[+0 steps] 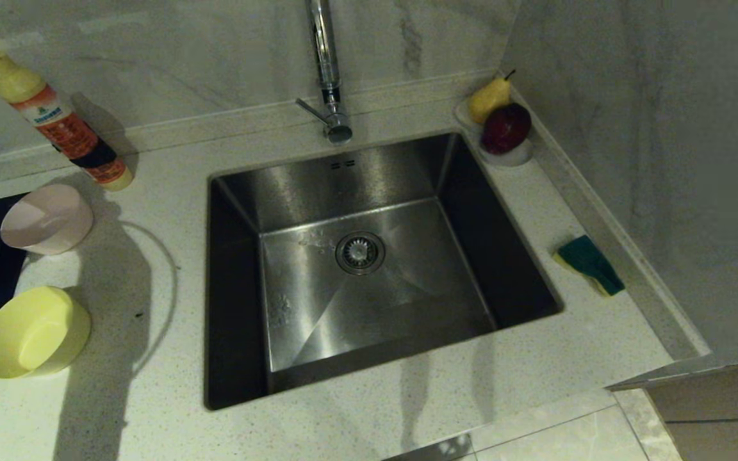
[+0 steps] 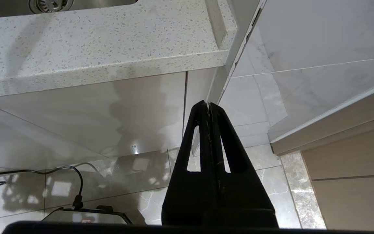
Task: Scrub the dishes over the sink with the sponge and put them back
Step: Place the bowl on the bowl
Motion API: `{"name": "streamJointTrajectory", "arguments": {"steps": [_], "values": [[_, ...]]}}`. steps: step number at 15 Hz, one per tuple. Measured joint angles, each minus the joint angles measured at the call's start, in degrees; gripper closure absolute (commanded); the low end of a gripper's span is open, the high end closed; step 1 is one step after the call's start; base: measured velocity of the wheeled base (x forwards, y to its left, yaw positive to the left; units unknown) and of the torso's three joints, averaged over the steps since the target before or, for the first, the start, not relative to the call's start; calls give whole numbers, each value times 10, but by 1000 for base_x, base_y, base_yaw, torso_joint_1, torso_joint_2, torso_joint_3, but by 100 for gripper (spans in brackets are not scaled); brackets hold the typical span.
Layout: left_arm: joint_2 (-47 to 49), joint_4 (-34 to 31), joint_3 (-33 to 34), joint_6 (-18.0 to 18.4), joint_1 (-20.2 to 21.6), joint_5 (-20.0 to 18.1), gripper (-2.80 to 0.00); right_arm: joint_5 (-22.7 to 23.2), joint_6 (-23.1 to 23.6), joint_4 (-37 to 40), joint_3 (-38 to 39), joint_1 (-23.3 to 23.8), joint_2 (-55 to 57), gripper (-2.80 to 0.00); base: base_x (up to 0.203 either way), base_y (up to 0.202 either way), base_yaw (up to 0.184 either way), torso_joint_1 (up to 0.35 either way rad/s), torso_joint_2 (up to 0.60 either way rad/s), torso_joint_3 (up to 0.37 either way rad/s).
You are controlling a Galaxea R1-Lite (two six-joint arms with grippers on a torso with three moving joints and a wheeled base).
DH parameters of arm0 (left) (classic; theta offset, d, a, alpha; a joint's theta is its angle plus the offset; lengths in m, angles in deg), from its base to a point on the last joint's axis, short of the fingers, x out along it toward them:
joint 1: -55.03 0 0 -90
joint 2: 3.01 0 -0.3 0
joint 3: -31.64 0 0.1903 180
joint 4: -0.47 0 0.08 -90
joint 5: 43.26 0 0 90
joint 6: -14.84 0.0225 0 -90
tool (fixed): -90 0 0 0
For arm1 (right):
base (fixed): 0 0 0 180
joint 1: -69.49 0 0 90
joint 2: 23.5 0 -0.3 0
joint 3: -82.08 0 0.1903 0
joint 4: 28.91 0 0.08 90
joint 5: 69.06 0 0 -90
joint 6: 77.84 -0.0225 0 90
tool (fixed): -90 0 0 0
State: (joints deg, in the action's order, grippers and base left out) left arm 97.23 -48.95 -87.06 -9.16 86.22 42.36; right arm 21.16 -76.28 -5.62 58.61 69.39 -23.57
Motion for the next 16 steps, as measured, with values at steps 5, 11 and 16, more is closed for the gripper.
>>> {"name": "streamJointTrajectory", "arguments": {"steps": [5,11,16], "values": [[21,6,-5,-37,-4,-6,-280,0,0,0,0,0,0,0,0,0,0,0,0,0],[70,1,-29,-139,-13,-3,-280,0,0,0,0,0,0,0,0,0,0,0,0,0],[88,-3,-38,-189,-28,-2,-280,0,0,0,0,0,0,0,0,0,0,0,0,0]]}}
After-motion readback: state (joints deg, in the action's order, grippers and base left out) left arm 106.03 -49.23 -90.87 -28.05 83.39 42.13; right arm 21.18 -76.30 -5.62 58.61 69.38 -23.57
